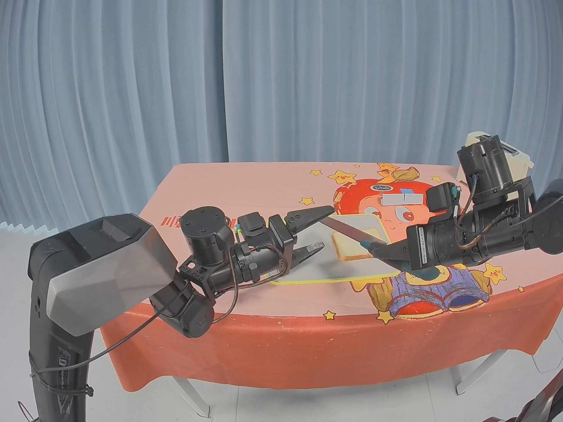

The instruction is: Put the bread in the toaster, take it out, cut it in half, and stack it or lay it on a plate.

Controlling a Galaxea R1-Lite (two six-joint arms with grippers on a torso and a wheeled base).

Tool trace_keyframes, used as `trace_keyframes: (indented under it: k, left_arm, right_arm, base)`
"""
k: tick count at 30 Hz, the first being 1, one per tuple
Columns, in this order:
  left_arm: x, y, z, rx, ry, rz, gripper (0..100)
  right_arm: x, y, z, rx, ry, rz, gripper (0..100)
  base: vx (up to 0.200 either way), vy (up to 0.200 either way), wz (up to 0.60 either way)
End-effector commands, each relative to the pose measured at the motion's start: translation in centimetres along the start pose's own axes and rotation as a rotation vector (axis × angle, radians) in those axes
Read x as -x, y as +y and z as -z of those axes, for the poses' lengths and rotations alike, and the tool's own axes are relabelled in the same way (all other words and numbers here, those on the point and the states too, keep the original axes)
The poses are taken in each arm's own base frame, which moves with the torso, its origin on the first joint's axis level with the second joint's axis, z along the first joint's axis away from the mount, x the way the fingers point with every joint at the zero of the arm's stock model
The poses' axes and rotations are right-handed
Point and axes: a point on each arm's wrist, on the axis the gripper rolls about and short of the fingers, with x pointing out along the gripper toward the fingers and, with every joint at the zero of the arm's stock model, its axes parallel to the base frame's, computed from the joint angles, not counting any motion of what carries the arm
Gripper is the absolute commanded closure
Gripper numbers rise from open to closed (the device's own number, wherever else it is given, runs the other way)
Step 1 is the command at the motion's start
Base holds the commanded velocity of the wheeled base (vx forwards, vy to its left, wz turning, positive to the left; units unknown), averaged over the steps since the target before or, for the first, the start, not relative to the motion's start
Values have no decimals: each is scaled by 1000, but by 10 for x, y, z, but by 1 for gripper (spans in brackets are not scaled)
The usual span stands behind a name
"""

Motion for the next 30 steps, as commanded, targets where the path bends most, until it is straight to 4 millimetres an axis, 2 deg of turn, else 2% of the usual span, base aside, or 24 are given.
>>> trace_keyframes:
  k: [1, 12, 17, 23, 30]
  left_arm:
    - [-1, 1, 0, 16, 9, -21, 0]
    - [-4, -5, -3, 133, 19, 3, 0]
    - [-4, -13, -5, 157, 19, 1, 0]
    - [-12, -8, -9, 253, 34, -94, 0]
    - [-18, -8, -11, 282, 31, -130, 0]
  right_arm:
    - [2, 8, 3, 34, 4, -18, 100]
    - [-6, 29, 16, 154, 28, 12, 100]
    - [-5, 29, 16, 175, 14, 52, 100]
    - [-4, 31, 13, 187, -36, 45, 100]
    - [-7, 34, 20, 210, -23, 40, 100]
  base:
    - [0, 0, 0]
    - [0, 0, 0]
    - [0, 0, 0]
    - [0, 0, 0]
    - [0, 0, 0]
